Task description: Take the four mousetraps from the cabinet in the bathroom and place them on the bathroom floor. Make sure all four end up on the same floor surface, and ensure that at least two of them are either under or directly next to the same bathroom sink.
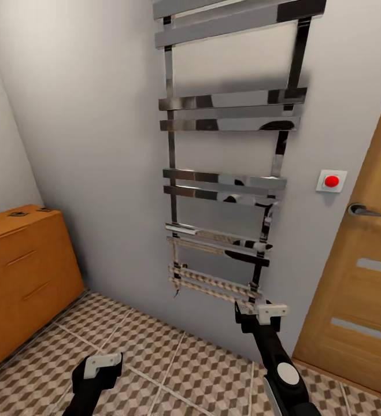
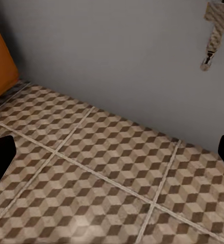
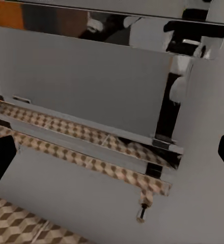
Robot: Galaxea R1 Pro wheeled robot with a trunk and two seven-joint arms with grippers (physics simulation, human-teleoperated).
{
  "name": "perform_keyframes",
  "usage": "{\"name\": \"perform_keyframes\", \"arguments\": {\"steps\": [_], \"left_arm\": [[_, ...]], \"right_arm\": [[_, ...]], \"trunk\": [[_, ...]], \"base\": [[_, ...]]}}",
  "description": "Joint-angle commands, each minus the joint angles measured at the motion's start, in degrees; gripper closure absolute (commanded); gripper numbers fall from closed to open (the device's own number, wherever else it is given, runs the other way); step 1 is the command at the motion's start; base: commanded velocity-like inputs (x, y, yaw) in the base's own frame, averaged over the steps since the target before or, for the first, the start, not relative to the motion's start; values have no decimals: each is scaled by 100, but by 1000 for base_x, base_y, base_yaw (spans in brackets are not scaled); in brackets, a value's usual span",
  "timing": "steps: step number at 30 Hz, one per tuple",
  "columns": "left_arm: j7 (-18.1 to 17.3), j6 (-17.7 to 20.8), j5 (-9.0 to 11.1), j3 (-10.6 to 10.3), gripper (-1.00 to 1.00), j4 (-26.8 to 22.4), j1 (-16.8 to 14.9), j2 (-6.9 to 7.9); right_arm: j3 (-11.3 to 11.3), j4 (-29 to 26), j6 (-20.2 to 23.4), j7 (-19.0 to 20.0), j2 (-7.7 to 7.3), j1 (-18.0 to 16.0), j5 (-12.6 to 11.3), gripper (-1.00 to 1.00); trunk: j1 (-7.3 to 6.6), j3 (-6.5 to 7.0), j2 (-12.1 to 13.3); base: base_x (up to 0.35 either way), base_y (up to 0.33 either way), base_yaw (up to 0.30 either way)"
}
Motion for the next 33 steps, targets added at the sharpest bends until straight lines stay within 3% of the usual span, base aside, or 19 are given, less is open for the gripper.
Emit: {"name": "perform_keyframes", "arguments": {"steps": [1, 33], "left_arm": [[10, 26, -25, 8, -100, -13, 1, -4], [1, 24, -25, 13, -100, -46, 1, -3]], "right_arm": [[11, -8, 47, -34, -1, -3, 54, -100], [11, -7, 39, -34, -1, -3, 54, -100]], "trunk": [[0, -5, -3], [0, -5, -3]], "base": [[0, 0, 292], [0, 0, 292]]}}
